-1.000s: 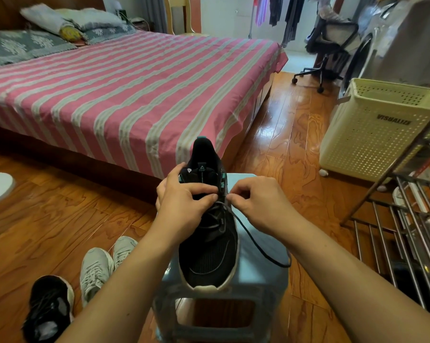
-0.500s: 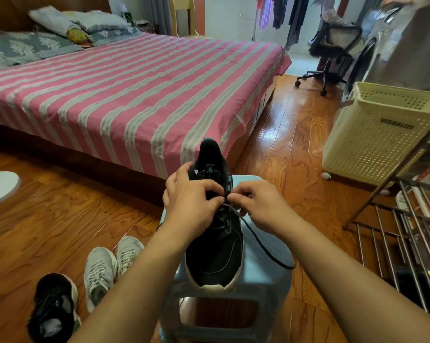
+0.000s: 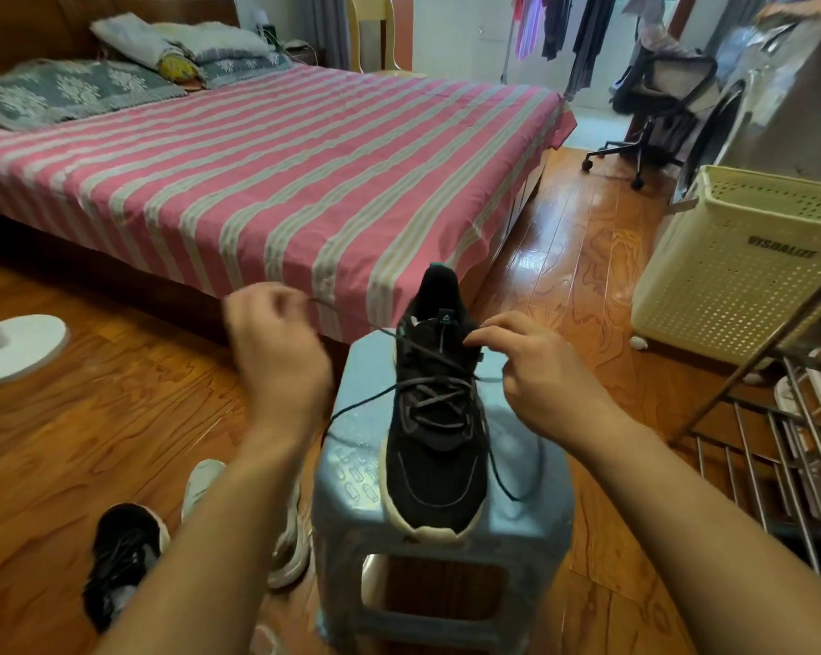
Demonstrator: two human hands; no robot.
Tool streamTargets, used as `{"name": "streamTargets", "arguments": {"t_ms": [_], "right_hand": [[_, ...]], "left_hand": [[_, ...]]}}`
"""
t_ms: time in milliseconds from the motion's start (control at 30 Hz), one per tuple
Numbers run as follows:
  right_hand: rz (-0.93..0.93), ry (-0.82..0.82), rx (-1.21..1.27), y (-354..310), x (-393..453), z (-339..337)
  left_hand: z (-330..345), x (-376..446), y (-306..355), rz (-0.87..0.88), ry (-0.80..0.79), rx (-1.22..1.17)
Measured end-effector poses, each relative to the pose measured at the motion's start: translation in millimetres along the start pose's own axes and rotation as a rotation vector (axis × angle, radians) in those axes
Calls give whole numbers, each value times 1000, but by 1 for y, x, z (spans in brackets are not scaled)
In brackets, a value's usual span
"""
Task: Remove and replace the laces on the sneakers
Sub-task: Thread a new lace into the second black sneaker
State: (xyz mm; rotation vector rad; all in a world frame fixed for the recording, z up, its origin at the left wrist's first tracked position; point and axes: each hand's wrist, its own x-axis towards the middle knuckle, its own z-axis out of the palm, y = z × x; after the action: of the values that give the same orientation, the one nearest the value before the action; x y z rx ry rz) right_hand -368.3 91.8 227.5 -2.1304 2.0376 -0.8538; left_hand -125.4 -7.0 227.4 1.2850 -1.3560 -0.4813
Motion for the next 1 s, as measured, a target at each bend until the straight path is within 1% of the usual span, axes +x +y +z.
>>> {"name": "streamTargets", "arguments": {"t_ms": [67,100,133,167,200,233,267,300,333,367,400,467,533,567,633,700,733,767,800,833,867,900,933,967,1000], "right_hand": [[4,-17,30,0,-1,1],[1,-32,38,-2,-2,2],[4,-44,41,-4,-2,4],[8,-51,41,-5,-2,5],[14,-57,37,-6,-2,6],[21,-58,35,-7,-2,7],[29,-62,37,-7,-2,6],[33,-64,43,-8,-2,6],[33,-65,50,-8,-2,6],[30,-64,57,-8,-2,7],[27,-63,56,-9,-2,8],[21,-64,38,-9,-2,10],[16,-51,17,-10,-3,11],[15,-32,3,-10,-3,9],[21,10,-16,-8,-3,6],[19,33,-20,-7,-3,4],[11,35,-27,-8,-3,3],[-1,33,-38,-9,-3,4],[-8,29,-52,-10,-4,4],[-4,24,-63,-11,-4,5],[8,20,-69,-12,-3,6],[22,15,-69,-12,-3,7],[28,12,-65,-14,-2,7],[29,8,-65,-15,-2,8],[25,3,-75,-17,-2,8]], "left_hand": [[-32,28,-34,-373,258,-47],[-46,33,-49,-537,312,-8],[-54,32,-57,-623,294,122],[-56,28,-60,-603,231,272],[-53,22,-59,-458,146,372],[-45,14,-51,-236,25,380],[-34,6,-43,-47,-130,290],[-21,-6,-29,74,-306,204],[-10,-18,-18,149,-458,164],[-1,-30,-10,184,-564,176],[6,-39,-6,202,-611,199],[10,-43,-9,184,-617,188],[4,-32,-15,207,-584,213],[-2,-24,-17,200,-519,214],[-20,-4,-23,104,-280,188],[-46,15,-42,-86,-27,162],[-57,21,-55,-182,32,189],[-66,24,-67,-265,31,260],[-70,23,-74,-333,-26,380],[-72,19,-76,-364,-120,537],[-69,12,-72,-349,-201,653],[-64,6,-65,-293,-244,699],[-58,1,-54,-218,-284,668],[-51,-6,-42,-182,-353,561],[-44,-15,-27,-271,-464,381]]}}
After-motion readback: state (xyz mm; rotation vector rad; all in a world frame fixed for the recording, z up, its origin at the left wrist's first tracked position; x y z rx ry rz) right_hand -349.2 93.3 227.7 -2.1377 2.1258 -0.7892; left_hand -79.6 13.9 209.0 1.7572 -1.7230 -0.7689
